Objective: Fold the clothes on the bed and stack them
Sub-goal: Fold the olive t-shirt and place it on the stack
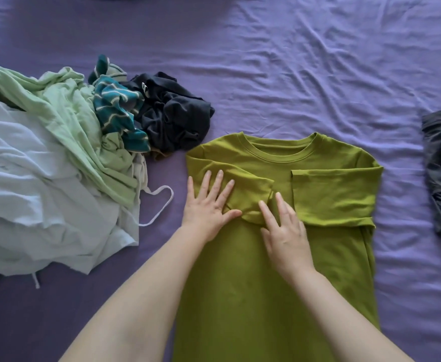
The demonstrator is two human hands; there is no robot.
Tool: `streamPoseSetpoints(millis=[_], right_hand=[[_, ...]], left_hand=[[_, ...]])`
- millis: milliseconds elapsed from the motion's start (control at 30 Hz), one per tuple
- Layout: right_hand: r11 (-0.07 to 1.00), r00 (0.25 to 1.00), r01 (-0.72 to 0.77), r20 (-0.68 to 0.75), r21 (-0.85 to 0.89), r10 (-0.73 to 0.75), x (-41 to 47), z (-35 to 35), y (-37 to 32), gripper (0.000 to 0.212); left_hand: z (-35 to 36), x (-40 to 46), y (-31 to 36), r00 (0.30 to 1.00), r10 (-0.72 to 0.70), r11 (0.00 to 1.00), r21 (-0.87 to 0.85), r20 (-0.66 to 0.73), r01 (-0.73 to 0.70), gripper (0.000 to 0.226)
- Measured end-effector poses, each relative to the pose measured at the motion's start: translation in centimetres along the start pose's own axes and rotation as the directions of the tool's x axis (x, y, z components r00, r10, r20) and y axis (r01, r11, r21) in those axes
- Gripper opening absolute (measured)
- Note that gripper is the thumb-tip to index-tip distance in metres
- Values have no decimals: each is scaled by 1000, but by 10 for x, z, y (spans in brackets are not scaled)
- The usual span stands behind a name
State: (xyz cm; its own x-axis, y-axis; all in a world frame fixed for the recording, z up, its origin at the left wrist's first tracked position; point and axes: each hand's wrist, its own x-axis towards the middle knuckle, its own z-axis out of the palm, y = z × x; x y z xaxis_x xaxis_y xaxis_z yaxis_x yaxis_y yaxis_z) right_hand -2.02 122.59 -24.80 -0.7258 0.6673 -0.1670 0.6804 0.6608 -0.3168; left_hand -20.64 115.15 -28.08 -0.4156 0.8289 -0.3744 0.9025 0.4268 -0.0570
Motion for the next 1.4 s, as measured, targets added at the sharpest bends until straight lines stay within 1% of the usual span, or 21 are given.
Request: streamPoseSetpoints(millis=[100, 133, 200, 300, 367, 467, 533, 633, 700, 733, 767, 833, 900, 967, 1067, 1133, 1167, 1233, 1300, 1333, 1400], right_hand=[[994, 992, 80, 103, -79, -71, -36, -3, 18, 54], [991, 990, 95, 112, -94, -84, -50, -6, 23, 53], [983, 987, 125, 117, -132, -110, -81, -9, 32, 54], [974, 982, 158, 129, -161, -138, -134, -9, 43, 61], [970, 977, 181, 146, -162, -158, -171, -7, 50, 65], [966, 972, 195, 167, -168, -167, -223, -7, 56, 70], [968, 970, 199, 172, -151, -172, -253, -7, 57, 71], [966, 956, 243, 192, -93, -222, -290, -3, 59, 73], [962, 948, 271, 182, -34, -261, -307, 1, 58, 68], [961, 947, 276, 173, -2, -271, -313, 4, 57, 65], [960, 947, 278, 163, 20, -278, -318, 7, 56, 62], [961, 948, 273, 161, 31, -275, -326, 14, 55, 58], [968, 954, 249, 166, 20, -248, -328, 21, 54, 56], [976, 964, 216, 153, 23, -217, -326, 27, 52, 53], [977, 972, 195, 119, 82, -204, -320, 30, 49, 35], [977, 971, 164, 150, 138, -184, -310, 26, 51, 19], [978, 974, 126, 167, 166, -154, -303, 23, 52, 11], [965, 970, -29, 242, 259, -36, -288, 14, 51, 15], [941, 965, -150, 250, 304, 73, -271, 3, 49, 19], [938, 964, -179, 246, 298, 105, -262, -3, 46, 19], [944, 968, -194, 211, 267, 139, -245, -16, 38, 20]], left_hand=[[-4, -13, 15, 997, -82, 996, 36, 10, 82, 78], [-5, -25, 25, 997, -76, 996, 51, 6, 76, 77], [-1, -57, 50, 1000, 9, 997, 71, -20, -8, 75], [16, -123, 94, 993, 112, 994, -21, 37, -111, 72], [31, -168, 121, 990, 97, 991, -100, 98, -87, 72], [45, -227, 151, 981, 38, 990, -143, 191, -11, 73], [51, -258, 168, 976, 7, 988, -153, 219, 27, 74], [47, -291, 185, 973, 39, 975, -223, 226, 13, 71], [44, -311, 187, 982, 127, 957, -277, 140, -84, 57], [44, -319, 187, 983, 163, 951, -279, 81, -134, 48], [45, -325, 187, 981, 185, 953, -253, 60, -165, 43], [56, -331, 183, 980, 187, 951, -262, 66, -164, 38], [67, -330, 180, 975, 174, 958, -255, 141, -134, 41], [74, -327, 178, 972, 177, 964, -224, 155, -140, 42], [73, -322, 177, 976, 206, 954, -235, 64, -186, 34], [73, -317, 172, 978, 208, 936, -293, 7, -197, 21], [72, -313, 168, 981, 192, 923, -346, 38, -167, 21], [64, -303, 159, 984, 119, 861, -507, 134, -34, 23], [50, -292, 151, 976, 47, 715, -690, 213, 116, 20], [43, -287, 146, 970, 19, 669, -724, 241, 167, 18], [27, -274, 133, 962, -50, 695, -683, 267, 226, 23]])
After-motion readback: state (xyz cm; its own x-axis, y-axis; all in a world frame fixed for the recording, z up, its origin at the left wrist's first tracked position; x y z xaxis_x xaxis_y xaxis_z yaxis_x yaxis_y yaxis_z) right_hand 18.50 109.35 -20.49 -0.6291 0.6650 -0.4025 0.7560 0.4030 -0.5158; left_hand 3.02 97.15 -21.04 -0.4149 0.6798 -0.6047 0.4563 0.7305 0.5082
